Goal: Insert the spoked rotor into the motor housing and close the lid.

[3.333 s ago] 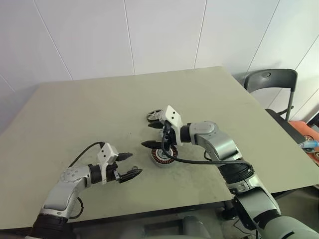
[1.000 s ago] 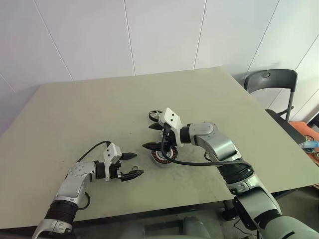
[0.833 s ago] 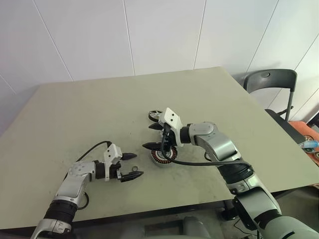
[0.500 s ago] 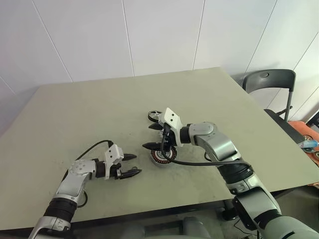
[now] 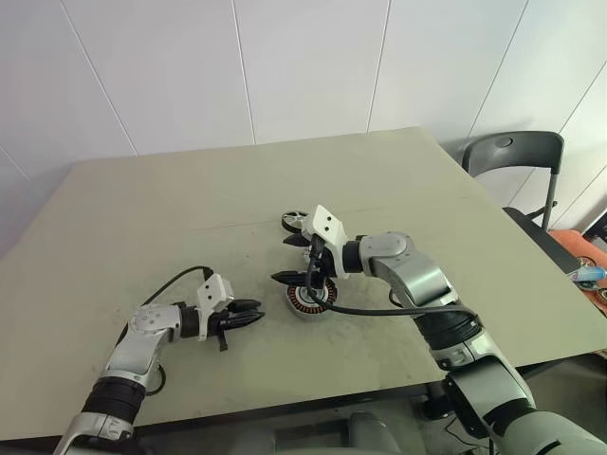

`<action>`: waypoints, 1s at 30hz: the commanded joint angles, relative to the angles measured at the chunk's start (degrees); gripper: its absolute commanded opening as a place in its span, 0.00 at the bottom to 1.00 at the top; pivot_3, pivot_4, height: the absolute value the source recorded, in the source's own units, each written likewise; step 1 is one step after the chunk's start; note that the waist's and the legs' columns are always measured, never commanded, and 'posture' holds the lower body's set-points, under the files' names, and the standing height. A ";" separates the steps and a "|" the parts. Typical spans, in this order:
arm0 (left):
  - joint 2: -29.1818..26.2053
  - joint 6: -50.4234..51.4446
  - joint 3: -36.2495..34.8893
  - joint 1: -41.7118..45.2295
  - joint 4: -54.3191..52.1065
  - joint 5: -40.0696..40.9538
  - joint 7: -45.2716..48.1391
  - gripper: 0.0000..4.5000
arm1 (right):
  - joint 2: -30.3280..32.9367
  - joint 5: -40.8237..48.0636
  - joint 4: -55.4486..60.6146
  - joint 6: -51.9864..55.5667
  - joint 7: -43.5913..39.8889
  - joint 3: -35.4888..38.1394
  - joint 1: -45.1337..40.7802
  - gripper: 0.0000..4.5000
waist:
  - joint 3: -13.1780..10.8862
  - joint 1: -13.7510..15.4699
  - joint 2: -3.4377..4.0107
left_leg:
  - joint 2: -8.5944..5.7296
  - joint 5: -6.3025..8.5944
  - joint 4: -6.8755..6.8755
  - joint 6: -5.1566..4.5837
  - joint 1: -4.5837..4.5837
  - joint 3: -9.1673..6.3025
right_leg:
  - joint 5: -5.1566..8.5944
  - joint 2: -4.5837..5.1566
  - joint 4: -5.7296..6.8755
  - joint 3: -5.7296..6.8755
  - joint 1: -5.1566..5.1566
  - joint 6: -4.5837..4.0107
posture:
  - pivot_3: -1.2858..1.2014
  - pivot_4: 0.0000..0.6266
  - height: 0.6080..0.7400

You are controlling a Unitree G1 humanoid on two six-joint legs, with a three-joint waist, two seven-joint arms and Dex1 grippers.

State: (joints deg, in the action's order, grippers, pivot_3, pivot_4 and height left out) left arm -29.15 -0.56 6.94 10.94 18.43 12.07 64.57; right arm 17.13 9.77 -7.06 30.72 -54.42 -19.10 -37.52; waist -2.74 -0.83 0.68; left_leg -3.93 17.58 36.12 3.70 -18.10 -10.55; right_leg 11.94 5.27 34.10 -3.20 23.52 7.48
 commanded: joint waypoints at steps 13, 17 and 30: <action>-0.86 15.22 -8.20 12.16 -5.37 11.38 0.57 0.16 | 2.24 4.52 3.38 2.48 -2.80 3.95 -0.35 1.00 | -0.09 -0.31 -0.19 | 0.00 -0.06 0.03 0.08 -0.20 -0.11 | -0.09 -0.03 0.05 0.06 0.19 -0.10 | 0.52 0.00 1.00; -0.57 19.42 -9.63 11.38 -11.17 15.11 -0.13 0.16 | 5.31 6.92 3.38 4.25 -3.45 8.05 -0.23 1.00 | -0.10 -0.08 -0.20 | 0.00 -0.06 0.02 0.09 -0.46 -0.13 | -0.18 -0.02 0.07 0.06 0.47 -0.26 | 0.52 0.00 1.00; 1.63 13.46 -5.24 0.53 -15.01 14.07 1.24 0.16 | 12.46 7.93 2.75 4.18 -3.11 11.81 1.86 1.00 | 0.02 -0.28 -0.01 | 0.01 -0.06 0.05 0.08 -0.32 0.03 | -0.03 -0.01 0.00 -0.01 0.30 -0.03 | 0.52 0.00 1.00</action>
State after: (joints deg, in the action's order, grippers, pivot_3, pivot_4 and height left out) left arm -29.88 21.03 -1.61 15.01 -2.63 30.17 64.19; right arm 29.88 17.04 -5.93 35.52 -57.74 -8.08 -35.39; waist -2.73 -1.10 0.67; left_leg -3.92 17.53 36.13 3.78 -18.30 -10.42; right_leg 11.90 5.26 34.07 -3.29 23.74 7.41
